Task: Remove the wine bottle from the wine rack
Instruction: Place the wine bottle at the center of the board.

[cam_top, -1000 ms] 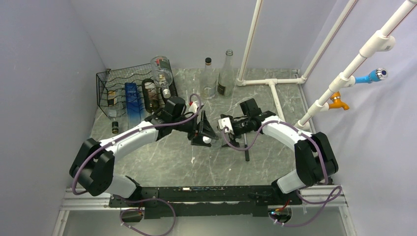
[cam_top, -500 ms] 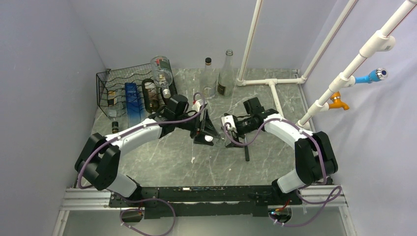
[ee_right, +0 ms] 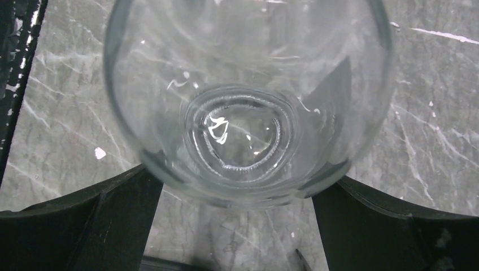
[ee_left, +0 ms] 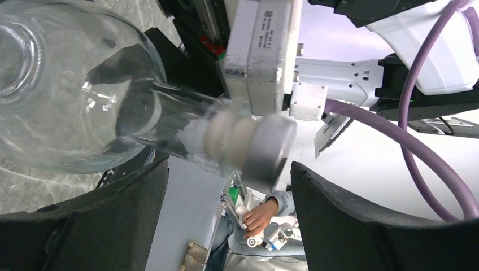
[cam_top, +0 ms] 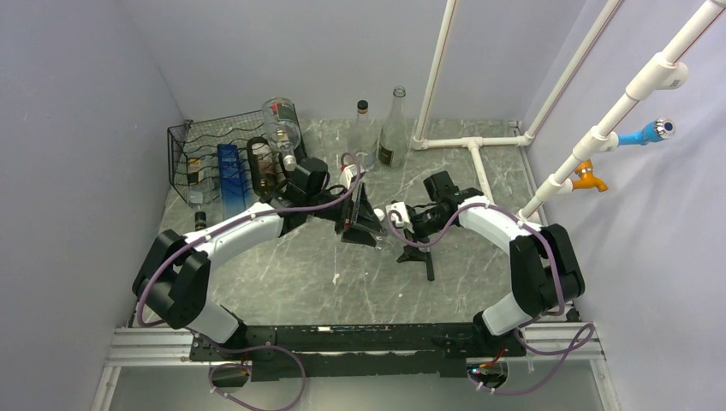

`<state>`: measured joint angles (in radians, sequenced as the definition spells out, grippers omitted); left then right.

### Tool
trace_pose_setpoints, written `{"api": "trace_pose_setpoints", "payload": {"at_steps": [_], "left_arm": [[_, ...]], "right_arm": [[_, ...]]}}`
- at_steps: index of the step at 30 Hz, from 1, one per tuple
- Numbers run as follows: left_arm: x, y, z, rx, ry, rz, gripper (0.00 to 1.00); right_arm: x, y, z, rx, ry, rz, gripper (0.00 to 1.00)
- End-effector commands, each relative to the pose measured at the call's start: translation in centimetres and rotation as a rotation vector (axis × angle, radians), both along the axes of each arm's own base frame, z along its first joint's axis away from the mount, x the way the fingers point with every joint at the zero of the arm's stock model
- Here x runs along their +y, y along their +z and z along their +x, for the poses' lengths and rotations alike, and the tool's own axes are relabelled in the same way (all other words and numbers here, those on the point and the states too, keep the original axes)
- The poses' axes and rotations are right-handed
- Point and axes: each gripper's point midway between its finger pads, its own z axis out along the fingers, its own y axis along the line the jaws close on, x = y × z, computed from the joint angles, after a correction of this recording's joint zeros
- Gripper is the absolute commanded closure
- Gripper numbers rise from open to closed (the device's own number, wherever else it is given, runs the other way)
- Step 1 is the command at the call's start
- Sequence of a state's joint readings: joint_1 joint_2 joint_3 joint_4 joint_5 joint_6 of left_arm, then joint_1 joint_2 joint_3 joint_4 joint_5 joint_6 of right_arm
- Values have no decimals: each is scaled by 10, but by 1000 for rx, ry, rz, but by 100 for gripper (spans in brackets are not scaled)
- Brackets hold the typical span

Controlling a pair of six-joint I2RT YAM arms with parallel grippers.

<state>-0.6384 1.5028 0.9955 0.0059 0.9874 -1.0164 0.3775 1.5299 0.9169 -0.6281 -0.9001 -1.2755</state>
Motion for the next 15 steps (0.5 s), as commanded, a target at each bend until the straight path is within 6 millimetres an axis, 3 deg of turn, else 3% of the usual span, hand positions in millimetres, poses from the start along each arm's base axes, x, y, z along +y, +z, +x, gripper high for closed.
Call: {"api": "trace_pose_setpoints", "payload": {"at_steps": [1, 15], "left_arm": [[-5, 21, 1, -93, -49, -74, 16], [-3, 23, -5, -133, -82, -100, 16]], "right_arm": [[4, 9, -5, 26, 24, 40, 1], [-9, 24, 5, 12, -24, 75, 1]]}}
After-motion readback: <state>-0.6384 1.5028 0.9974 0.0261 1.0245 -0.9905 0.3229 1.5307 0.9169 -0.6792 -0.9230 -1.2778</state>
